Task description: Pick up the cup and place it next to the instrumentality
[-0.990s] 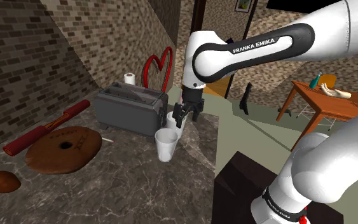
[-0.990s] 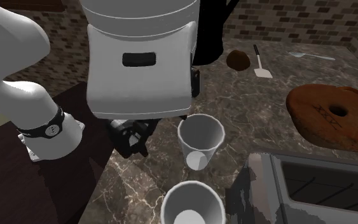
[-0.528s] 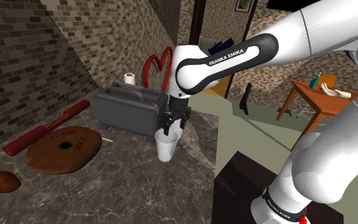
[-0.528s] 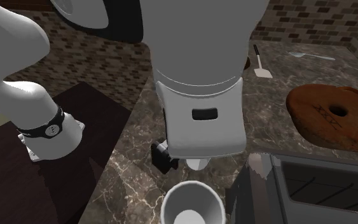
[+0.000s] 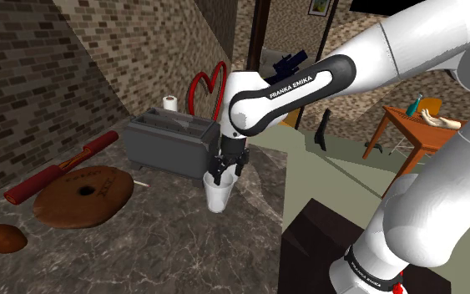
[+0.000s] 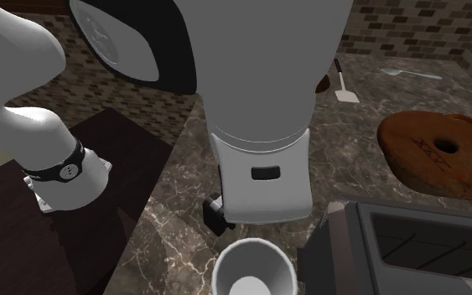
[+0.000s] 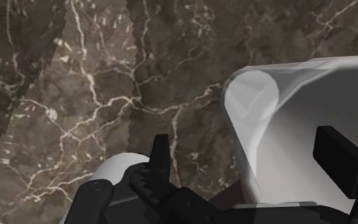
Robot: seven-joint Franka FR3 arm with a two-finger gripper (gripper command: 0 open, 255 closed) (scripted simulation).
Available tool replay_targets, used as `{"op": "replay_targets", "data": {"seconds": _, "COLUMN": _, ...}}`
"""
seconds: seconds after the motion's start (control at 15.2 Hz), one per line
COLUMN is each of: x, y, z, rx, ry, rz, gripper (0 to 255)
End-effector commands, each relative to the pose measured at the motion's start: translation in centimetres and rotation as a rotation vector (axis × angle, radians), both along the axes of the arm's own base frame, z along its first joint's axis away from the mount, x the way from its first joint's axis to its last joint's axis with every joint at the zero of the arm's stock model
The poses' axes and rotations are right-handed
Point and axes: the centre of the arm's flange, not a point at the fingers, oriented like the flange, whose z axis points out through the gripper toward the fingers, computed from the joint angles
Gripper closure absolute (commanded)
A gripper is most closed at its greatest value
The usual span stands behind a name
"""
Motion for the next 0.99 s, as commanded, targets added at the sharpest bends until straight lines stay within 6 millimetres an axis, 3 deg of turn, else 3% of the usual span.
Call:
{"op": "replay_targets", "data": {"seconds": 0.0, "x": 0.01, "y": 0.02, "z": -0.06, "rx": 0.0, "ry": 0.0, "rz": 0.0, "gripper": 0}}
{"op": "replay_targets", "data": {"seconds": 0.2, "x": 0.01, "y": 0.02, "z": -0.06, "rx": 0.0, "ry": 0.0, "rz": 0.0, "gripper": 0}}
{"op": "replay_targets", "data": {"seconds": 0.26, "x": 0.01, "y": 0.02, "z": -0.06, "rx": 0.0, "ry": 0.0, "rz": 0.0, "gripper": 255}}
{"op": "replay_targets", "data": {"seconds": 0.92, "x": 0.01, "y": 0.02, "z": 0.47, "rx": 0.0, "ry": 0.0, "rz": 0.0, "gripper": 255}}
